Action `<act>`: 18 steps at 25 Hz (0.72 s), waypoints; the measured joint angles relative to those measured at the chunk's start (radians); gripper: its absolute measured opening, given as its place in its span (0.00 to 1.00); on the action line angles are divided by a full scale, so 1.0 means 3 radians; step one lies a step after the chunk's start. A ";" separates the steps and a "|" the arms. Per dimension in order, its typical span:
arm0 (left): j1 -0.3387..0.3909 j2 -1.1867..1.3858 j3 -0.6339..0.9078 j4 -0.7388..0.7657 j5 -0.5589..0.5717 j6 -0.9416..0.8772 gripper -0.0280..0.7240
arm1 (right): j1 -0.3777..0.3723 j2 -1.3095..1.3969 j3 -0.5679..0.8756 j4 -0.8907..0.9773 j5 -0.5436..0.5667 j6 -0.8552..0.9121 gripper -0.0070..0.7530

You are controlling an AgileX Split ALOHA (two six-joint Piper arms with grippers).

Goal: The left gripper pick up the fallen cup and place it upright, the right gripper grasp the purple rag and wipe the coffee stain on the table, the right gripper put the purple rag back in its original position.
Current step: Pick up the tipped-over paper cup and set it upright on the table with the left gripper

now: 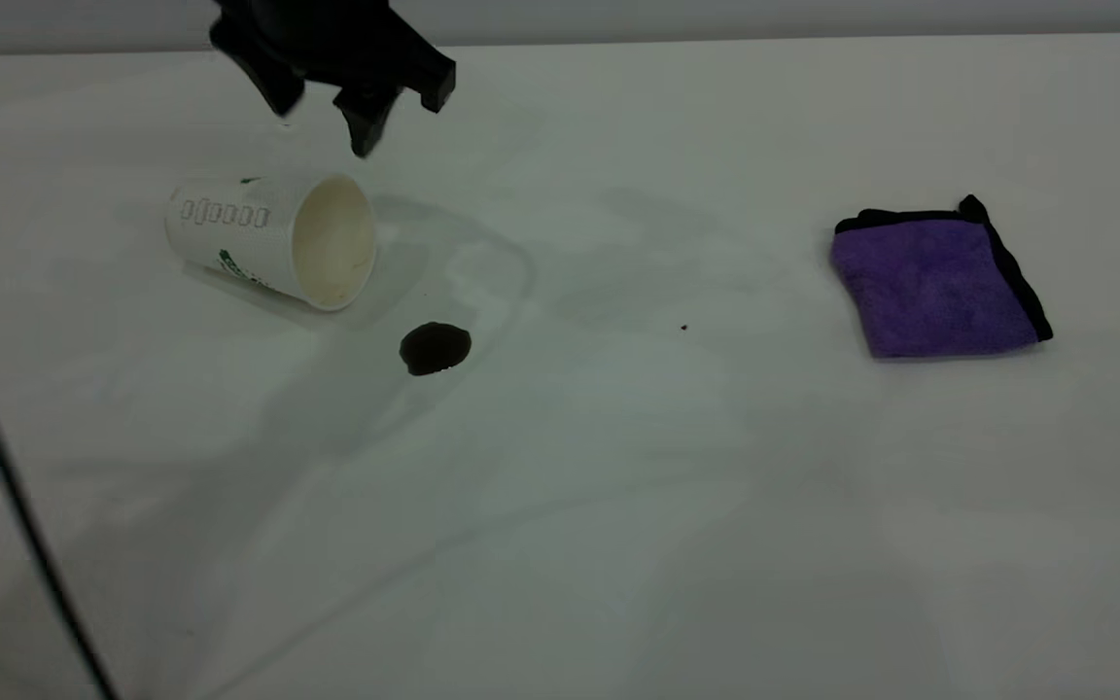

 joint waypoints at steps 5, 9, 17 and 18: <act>-0.0140 0.0212 0.0000 0.0611 0.0279 -0.0586 0.77 | 0.0000 0.0000 0.0000 0.0000 0.0000 0.0000 0.57; -0.0140 0.0370 0.0000 0.0685 0.0376 -0.0694 0.77 | 0.0000 0.0000 0.0000 0.0000 0.0000 0.0000 0.57; -0.0140 0.0584 -0.0007 0.0814 0.0196 -0.0781 0.77 | 0.0000 0.0000 0.0000 0.0000 0.0000 0.0000 0.57; -0.0140 0.0603 -0.0007 0.0866 0.0196 -0.0820 0.77 | 0.0000 0.0000 0.0000 0.0000 0.0000 0.0000 0.57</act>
